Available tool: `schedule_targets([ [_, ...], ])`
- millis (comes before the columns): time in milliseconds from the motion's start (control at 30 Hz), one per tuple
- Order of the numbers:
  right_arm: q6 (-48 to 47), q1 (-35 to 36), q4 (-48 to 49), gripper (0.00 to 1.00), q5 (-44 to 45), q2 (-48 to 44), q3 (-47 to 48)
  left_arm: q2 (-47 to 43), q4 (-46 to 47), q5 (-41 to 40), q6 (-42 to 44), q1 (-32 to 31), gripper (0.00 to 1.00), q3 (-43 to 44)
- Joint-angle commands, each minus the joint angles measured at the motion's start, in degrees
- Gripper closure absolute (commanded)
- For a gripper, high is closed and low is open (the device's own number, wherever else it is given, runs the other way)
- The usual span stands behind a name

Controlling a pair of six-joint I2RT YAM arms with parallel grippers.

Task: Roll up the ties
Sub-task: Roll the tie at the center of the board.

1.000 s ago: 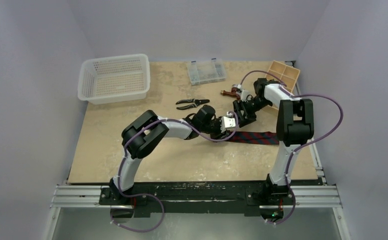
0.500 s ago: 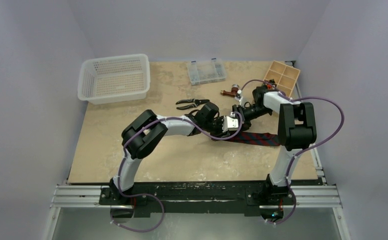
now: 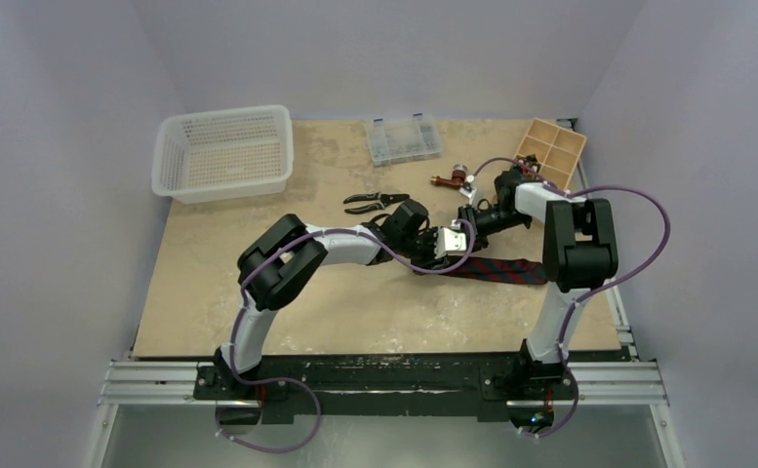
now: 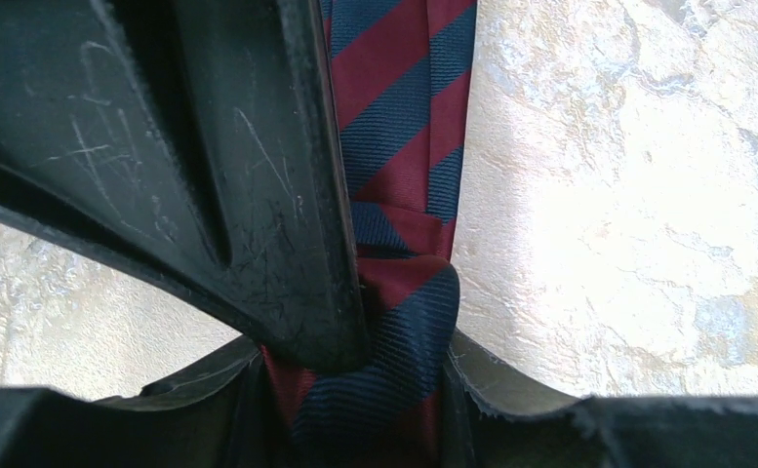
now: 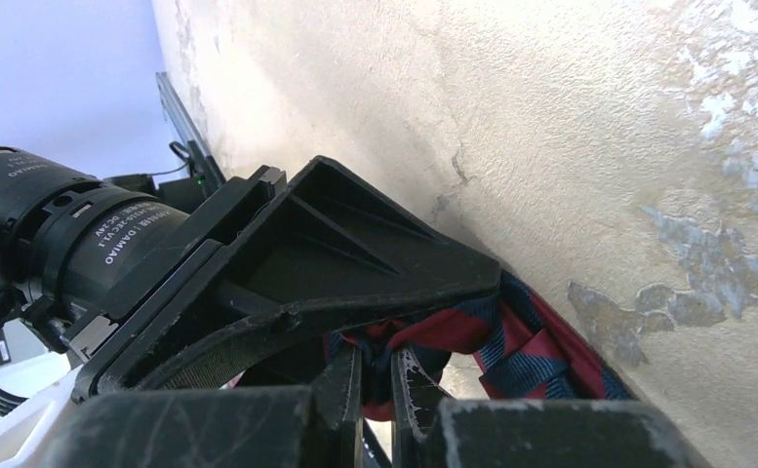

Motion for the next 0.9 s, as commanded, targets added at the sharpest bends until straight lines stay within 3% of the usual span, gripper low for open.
schedule_targets([
  [0, -4.3, 0.4, -1.7, 1.00, 3.5, 2.1, -2.5, 4.9, -14.9, -4.7, 1.5, 0.2, 0.97, -3.2],
  [200, -6.1, -0.1, -0.1, 1.00, 11.4, 4.2, -4.6, 3.1, -6.7, 4.6, -4.1, 2.8, 0.56, -5.2],
  [367, -5.8, 0.0, -0.1, 1.00, 16.7, 4.9, -3.4, 2.4, 8.3, 11.7, -10.5, 4.7, 0.39, -8.6],
  [533, -6.8, 0.2, -1.6, 1.00, 19.9, 4.3, -2.8, 3.6, 23.5, 17.4, -15.5, 4.9, 0.31, -10.8],
  [667, -7.5, 0.6, -2.1, 1.00, 21.2, 3.5, -2.9, 5.3, 30.1, 20.0, -19.2, 4.8, 0.30, -10.3],
  [733, -8.0, 1.1, -2.5, 1.00, 21.2, 3.4, -2.8, 6.2, 29.6, 20.1, -19.4, 4.5, 0.35, -9.3],
  [867, -9.1, 1.8, -3.1, 1.00, 19.7, 3.1, -1.2, 4.8, 19.5, 14.6, -12.4, 3.2, 0.75, -9.5],
])
